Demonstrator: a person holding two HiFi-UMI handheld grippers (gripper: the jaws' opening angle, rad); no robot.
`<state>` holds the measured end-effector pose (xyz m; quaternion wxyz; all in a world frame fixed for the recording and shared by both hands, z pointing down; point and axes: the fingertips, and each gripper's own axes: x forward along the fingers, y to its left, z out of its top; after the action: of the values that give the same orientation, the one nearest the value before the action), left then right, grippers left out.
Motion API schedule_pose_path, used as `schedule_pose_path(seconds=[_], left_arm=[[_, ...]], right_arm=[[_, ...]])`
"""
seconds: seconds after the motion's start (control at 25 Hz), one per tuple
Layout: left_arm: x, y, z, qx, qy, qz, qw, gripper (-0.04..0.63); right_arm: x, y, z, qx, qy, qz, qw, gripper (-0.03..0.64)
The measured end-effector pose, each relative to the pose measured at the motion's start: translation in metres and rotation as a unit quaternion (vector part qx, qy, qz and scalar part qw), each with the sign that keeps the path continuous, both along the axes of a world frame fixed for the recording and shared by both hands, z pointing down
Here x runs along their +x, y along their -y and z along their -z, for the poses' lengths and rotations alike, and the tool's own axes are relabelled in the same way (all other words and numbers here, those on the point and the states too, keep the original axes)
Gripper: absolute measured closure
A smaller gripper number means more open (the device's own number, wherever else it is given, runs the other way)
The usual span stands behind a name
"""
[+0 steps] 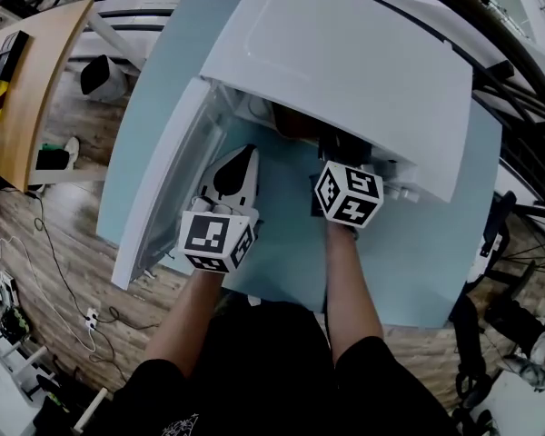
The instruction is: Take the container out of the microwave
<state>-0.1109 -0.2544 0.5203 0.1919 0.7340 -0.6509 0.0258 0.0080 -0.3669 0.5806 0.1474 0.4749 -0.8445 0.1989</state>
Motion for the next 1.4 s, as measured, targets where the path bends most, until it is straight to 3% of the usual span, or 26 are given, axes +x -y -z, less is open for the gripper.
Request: schedule_pose_path(seconds=[0.96, 1.4], left_arm=[[0.0, 0.015, -0.018, -0.018, -0.012, 0.004, 0.9998, 0.589], [-0.003, 0.013, -0.018, -0.018, -0.01, 0.007, 0.9998, 0.589]], right_arm=[[-0.016, 0.024, -0.024, -0.022, -0.02, 0.014, 0.999, 0.535], [-0.02, 0.029, -0.029, -0.026, -0.035, 0.007, 0.999, 0.561]])
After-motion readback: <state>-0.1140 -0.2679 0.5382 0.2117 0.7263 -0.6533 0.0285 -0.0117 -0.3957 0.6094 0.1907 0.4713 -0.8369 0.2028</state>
